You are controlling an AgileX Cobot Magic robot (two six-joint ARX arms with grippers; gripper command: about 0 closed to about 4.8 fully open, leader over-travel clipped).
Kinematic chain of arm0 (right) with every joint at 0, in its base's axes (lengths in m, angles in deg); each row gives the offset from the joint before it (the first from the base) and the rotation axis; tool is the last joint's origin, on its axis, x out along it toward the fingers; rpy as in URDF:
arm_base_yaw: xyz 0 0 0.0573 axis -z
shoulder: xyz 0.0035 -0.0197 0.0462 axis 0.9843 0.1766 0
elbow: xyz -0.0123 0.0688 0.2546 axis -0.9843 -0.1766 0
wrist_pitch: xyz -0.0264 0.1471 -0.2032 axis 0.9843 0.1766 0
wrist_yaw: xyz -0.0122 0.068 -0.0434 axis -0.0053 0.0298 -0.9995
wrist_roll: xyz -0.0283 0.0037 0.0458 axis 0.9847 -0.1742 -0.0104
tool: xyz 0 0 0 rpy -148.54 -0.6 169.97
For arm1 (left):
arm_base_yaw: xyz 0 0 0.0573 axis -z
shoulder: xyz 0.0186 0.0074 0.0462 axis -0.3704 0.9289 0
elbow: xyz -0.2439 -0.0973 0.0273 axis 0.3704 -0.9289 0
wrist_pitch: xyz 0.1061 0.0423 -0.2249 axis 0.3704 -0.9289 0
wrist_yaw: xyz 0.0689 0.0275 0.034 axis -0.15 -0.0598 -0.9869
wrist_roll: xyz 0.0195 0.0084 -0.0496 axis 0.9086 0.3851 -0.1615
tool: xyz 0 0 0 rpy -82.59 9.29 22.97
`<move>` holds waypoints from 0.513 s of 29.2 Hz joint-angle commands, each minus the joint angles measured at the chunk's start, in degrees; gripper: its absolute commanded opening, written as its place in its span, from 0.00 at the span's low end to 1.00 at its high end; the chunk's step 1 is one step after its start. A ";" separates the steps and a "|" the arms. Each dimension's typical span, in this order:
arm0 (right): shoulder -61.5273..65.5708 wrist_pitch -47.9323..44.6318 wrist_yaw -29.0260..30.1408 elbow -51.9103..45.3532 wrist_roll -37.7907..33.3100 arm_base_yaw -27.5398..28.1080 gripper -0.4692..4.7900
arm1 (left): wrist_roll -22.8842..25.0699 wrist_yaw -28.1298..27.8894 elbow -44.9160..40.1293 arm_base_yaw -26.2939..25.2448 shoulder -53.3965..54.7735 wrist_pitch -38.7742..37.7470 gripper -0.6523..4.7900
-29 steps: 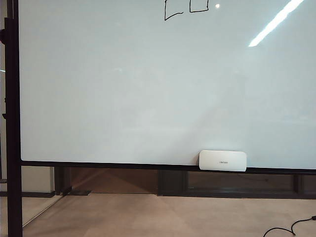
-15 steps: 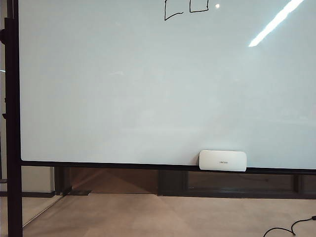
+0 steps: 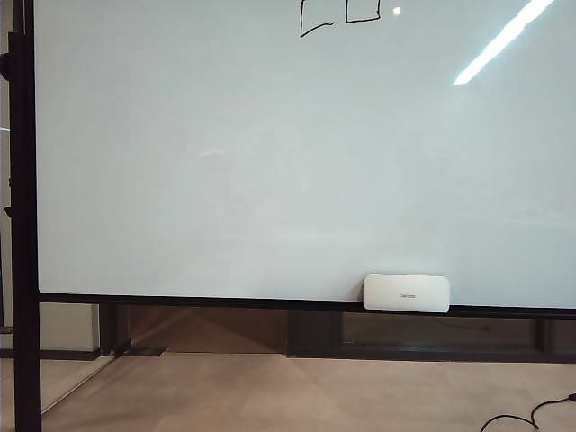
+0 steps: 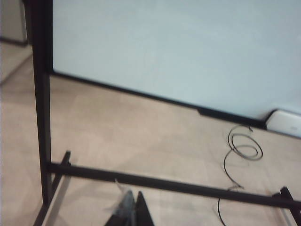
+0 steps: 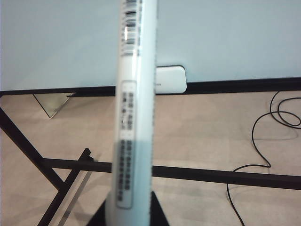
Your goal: Reach to the right to find the marker pen, pick it up, and write the number 20 on the whiteboard.
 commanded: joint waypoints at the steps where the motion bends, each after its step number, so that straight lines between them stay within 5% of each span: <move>1: 0.00 -1.25 1.16 0.00 0.28 -0.11 0.09 | 0.35 0.39 -1.44 0.09 0.02 1.70 0.11; 15: 0.02 0.92 0.94 -0.22 0.52 -0.09 0.09 | 2.49 0.66 -4.87 0.09 0.02 3.06 0.11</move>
